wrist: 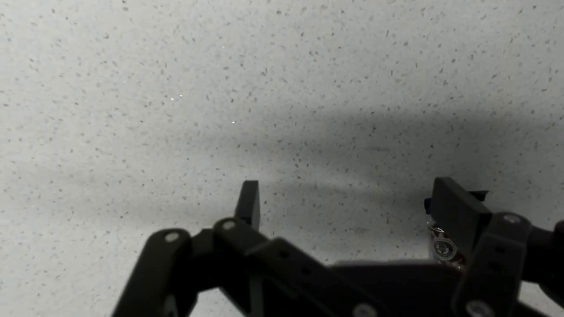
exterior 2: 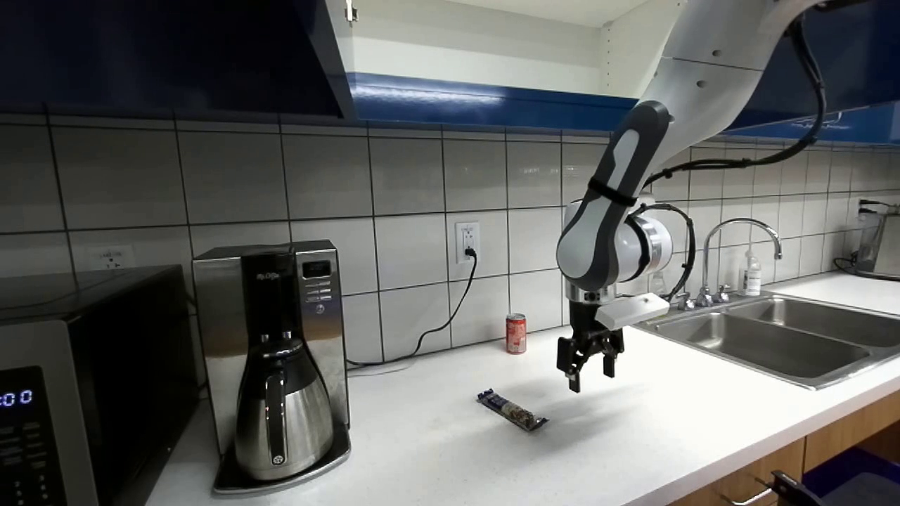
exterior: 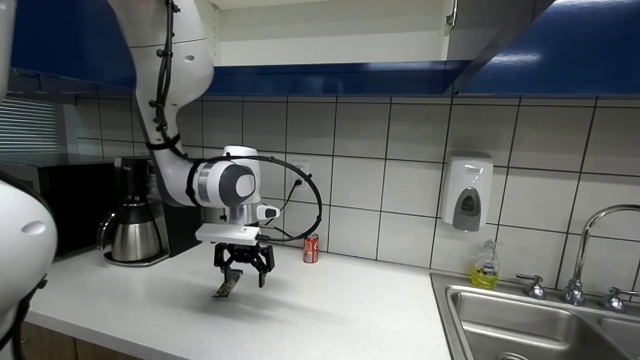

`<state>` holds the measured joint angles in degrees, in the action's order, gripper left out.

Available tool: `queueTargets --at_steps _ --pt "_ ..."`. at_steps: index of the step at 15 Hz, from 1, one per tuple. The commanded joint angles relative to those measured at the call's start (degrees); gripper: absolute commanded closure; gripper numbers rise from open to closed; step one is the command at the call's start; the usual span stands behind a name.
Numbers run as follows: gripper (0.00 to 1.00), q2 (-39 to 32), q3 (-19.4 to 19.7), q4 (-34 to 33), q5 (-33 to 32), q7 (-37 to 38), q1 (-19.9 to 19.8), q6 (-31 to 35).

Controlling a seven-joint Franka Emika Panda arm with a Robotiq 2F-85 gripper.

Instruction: Put the candy bar in the cabinet

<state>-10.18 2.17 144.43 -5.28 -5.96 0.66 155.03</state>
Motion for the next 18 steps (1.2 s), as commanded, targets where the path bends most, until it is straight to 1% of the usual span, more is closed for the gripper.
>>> queueTargets --at_steps 1,7,11,18 --pt "0.0 0.8 -0.8 0.1 0.6 -1.3 -1.1 0.9" --pt "0.0 -0.8 -2.1 -0.8 0.7 -1.8 -0.3 1.6" --pt "0.0 -2.8 -3.0 -1.9 -0.3 -0.9 0.8 1.9" --pt "0.0 -8.6 -2.8 -7.0 -2.8 0.9 3.2 2.2"
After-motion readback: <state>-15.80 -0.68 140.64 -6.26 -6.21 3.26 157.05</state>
